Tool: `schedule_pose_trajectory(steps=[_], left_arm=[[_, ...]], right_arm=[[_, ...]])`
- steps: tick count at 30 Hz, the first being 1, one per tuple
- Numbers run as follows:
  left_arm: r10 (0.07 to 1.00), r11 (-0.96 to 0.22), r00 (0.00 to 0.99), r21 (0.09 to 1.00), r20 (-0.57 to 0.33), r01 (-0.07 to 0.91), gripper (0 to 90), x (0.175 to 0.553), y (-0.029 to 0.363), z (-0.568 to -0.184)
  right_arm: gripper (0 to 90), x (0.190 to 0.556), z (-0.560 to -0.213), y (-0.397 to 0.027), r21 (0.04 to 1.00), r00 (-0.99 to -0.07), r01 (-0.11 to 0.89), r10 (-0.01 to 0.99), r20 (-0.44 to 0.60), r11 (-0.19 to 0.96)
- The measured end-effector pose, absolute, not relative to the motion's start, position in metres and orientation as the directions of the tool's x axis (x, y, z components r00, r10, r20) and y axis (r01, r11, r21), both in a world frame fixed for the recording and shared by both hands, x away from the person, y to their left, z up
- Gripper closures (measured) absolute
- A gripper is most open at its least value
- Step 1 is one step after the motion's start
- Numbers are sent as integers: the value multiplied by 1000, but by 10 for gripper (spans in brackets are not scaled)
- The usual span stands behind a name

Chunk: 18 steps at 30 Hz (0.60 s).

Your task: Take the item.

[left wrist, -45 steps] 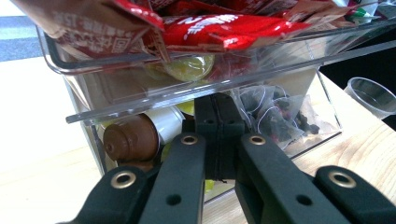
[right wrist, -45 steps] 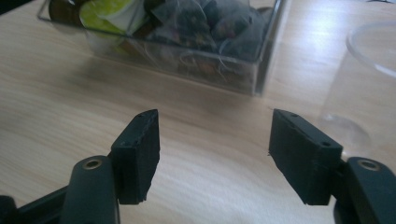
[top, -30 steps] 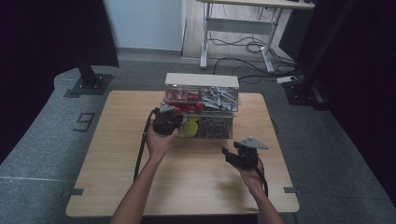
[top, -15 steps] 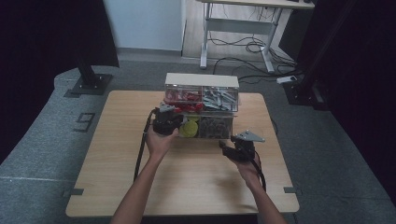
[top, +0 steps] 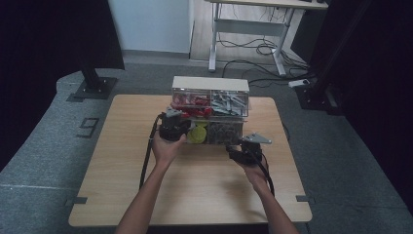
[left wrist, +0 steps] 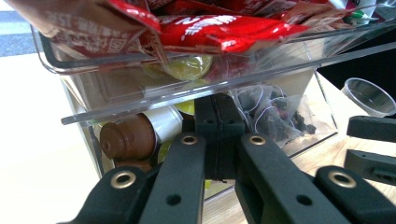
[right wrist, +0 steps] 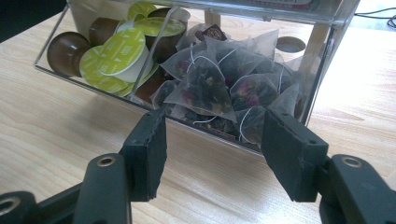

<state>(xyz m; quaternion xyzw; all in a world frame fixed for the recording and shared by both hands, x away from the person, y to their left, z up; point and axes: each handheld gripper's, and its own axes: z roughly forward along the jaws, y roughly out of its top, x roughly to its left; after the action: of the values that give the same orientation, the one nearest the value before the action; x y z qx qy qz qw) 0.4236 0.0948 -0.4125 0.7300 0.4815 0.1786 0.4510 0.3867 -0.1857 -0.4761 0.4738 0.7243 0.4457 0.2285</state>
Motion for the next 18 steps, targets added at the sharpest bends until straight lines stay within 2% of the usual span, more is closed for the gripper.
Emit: schedule_pose_trajectory(steps=[18], left_arm=[[862,-130,475,828,-178,546,900,425,93,-413]], right_arm=[[386,406,-479,-172,854,-453,492,888,84,171]])
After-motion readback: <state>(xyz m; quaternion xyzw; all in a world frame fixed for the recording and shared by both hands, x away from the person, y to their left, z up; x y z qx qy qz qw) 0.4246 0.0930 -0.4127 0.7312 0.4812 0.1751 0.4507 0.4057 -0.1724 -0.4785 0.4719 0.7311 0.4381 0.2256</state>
